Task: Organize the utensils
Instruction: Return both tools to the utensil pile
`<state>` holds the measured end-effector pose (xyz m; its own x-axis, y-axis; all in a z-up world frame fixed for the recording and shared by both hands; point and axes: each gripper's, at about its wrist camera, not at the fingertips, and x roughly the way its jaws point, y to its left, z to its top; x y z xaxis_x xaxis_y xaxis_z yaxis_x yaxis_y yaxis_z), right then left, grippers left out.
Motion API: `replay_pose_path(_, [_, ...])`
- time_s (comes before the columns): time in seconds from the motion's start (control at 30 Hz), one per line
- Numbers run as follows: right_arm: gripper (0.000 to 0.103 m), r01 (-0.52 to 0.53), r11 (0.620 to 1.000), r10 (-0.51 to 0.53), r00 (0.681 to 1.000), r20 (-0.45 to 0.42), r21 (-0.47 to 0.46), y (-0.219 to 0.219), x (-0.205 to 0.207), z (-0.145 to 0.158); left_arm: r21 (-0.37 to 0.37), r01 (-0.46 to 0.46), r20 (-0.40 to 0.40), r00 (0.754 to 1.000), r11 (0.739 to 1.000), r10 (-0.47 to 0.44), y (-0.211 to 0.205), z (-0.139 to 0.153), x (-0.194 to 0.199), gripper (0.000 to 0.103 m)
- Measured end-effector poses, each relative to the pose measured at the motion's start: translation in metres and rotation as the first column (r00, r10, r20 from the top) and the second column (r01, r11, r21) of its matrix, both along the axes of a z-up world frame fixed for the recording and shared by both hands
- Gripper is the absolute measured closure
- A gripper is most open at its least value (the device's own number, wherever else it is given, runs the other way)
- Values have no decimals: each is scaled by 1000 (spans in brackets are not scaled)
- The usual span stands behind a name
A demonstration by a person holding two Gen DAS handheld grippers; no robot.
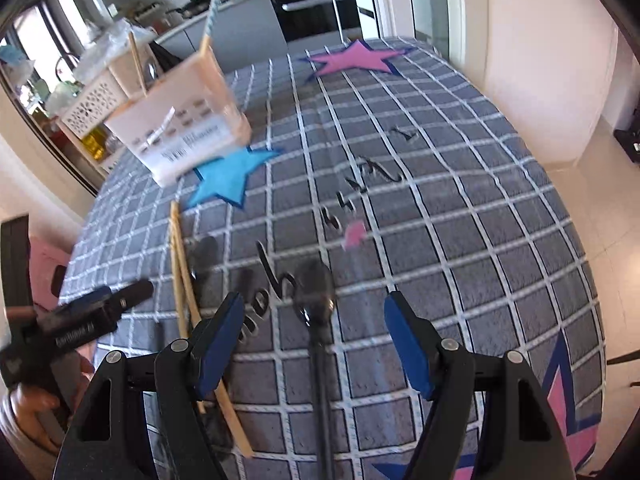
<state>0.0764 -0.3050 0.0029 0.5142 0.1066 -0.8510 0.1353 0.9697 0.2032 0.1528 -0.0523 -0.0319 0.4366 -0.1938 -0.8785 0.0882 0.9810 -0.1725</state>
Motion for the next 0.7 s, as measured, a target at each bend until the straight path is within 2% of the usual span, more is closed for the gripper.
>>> replay_pose_path(0.27, [27, -5, 1000, 4, 998, -55, -17, 4, -5, -15, 3, -24, -35, 999, 1000, 24, -4, -9, 11, 0])
replay_pose_path(0.43, [27, -3, 1000, 2, 998, -65, -23, 4, -4, -17, 29, -27, -31, 999, 999, 28, -8, -11, 20, 0])
replay_pose_path(0.7, [28, -17, 996, 7, 993, -117, -84, 8, -4, -27, 85, -17, -28, 999, 996, 20, -17, -14, 35, 0])
